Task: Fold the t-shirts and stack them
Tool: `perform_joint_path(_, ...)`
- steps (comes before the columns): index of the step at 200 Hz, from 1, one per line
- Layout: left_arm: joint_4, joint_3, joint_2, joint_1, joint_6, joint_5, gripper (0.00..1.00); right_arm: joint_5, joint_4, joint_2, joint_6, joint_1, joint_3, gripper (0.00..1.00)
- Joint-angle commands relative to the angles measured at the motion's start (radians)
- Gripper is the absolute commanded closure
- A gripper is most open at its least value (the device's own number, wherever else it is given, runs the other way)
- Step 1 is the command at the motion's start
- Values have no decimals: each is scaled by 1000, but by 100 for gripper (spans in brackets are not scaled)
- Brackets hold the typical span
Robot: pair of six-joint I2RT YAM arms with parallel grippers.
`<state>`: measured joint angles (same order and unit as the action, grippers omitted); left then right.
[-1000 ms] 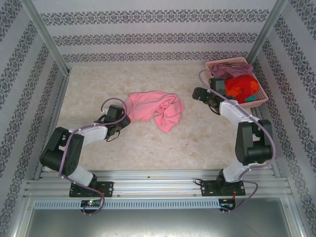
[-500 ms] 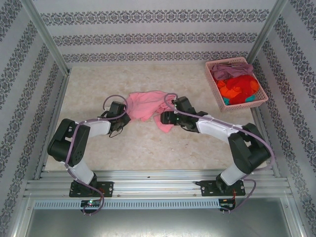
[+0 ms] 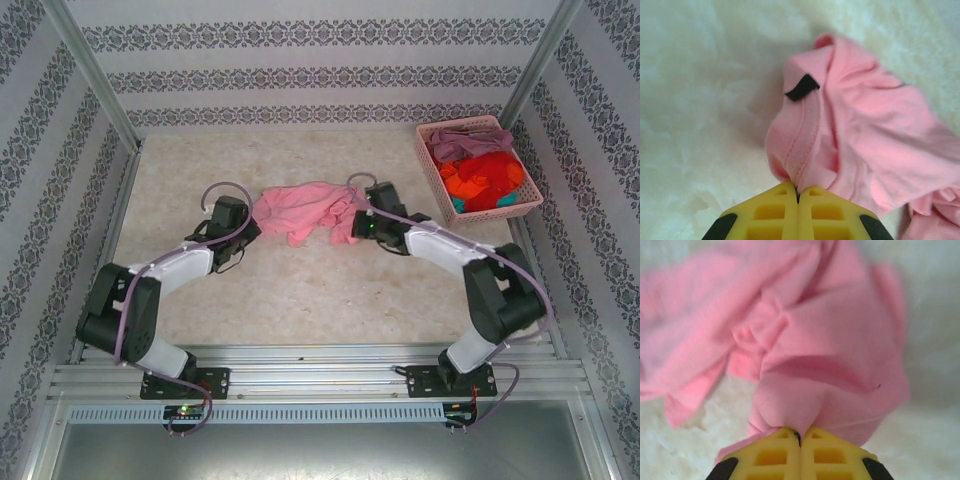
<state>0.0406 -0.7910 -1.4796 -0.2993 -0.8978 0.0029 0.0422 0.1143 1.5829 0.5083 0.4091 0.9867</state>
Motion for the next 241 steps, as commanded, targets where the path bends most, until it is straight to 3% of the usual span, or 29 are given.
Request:
perform_joint_path(1, -106, -93, 80, 14, 99, -49, 100, -13, -5, -136, -70, -73, 59, 100)
perform_joint_path(35, -204, -210, 186, 63, 157, -80, 100, -13, -1, -325, -139, -138, 98, 100)
perform_joint_path(79, -327, -312, 323, 78, 195, -136, 100, -57, -47, -597, -203, -145, 50, 100)
perform_joint_path(107, -369, -340, 392, 79, 212, -144, 100, -72, -39, -690, -231, -145, 41, 100)
perform_joint_path(174, -429, -393, 444, 80, 274, -192, 100, -60, -60, -695, -255, -145, 54, 100)
perform_joint_path(241, -421, -532, 311, 120, 340, -179, 100, 63, -90, -486, -263, -145, 213, 100)
